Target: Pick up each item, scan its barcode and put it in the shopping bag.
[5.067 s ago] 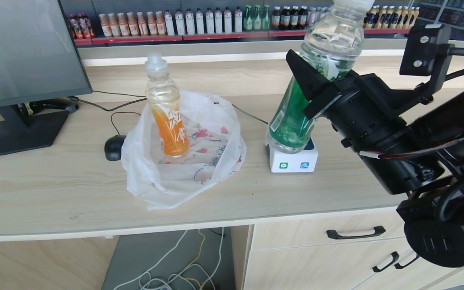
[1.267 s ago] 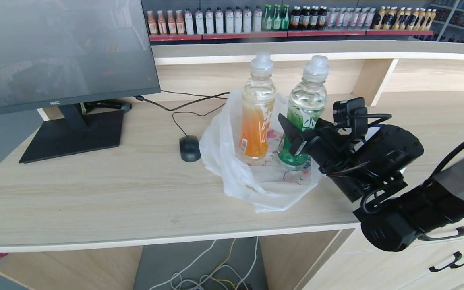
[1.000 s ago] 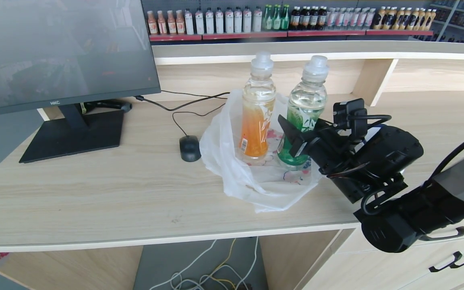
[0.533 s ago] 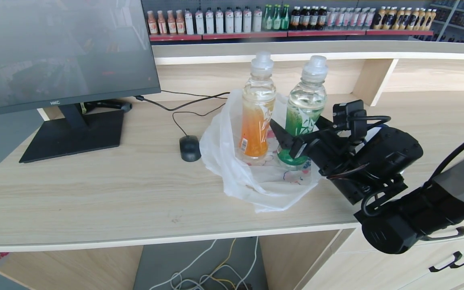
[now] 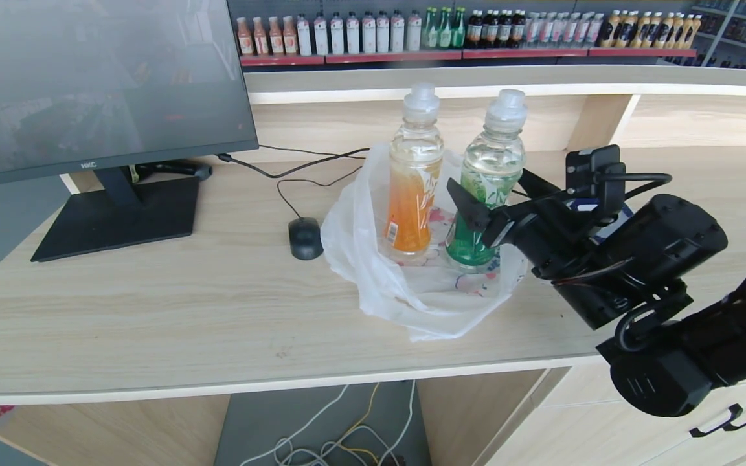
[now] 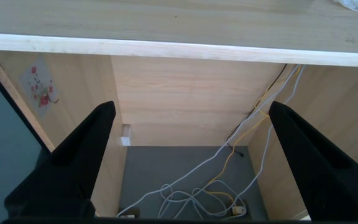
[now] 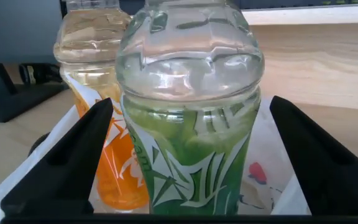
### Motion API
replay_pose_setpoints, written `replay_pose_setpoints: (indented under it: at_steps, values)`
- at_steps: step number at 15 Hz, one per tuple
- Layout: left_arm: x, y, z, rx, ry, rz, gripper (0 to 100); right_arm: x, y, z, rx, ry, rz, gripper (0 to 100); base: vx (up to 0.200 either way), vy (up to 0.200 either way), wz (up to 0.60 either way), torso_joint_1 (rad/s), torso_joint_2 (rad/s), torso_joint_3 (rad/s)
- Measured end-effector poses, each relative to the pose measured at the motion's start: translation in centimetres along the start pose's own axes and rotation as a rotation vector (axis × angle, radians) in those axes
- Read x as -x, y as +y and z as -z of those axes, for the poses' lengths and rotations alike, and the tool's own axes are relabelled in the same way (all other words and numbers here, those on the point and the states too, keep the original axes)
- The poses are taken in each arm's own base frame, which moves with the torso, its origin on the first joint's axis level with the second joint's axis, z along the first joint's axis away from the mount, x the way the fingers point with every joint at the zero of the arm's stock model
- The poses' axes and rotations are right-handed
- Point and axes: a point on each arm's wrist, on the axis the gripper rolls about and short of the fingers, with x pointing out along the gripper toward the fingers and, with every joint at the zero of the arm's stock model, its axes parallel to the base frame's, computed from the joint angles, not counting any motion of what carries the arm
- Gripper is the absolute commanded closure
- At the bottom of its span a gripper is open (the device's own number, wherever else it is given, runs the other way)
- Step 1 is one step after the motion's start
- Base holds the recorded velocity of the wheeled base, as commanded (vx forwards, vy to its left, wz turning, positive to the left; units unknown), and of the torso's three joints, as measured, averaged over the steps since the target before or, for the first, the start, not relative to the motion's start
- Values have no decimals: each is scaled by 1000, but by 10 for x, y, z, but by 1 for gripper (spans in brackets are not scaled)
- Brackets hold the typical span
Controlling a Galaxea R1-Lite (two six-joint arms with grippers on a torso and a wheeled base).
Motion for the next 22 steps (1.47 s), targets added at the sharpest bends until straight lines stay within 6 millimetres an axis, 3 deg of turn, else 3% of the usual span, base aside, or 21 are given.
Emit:
replay_pose_setpoints:
  at_steps: [3,7,9,14,17,19,22]
  values:
    - [0,0,0,0,0,0,0,10,0,-18,0,-26,1,0,0,0,0,0,0,0]
    - [0,0,0,0,0,0,0,41,-1,-55,5,-71,4,0,0,0,0,0,0,0]
    - [0,0,0,0,0,0,0,69,-1,-73,5,-81,4,0,0,0,0,0,0,0]
    - [0,0,0,0,0,0,0,164,-4,-113,-5,-147,10,0,0,0,0,0,0,0]
    - [0,0,0,0,0,0,0,220,-5,-122,-24,-199,20,0,0,0,0,0,0,0]
    - [0,0,0,0,0,0,0,243,-5,-127,-31,-234,28,0,0,0,0,0,0,0]
    - [0,0,0,0,0,0,0,267,-4,-105,-35,16,20,0,0,0,0,0,0,0]
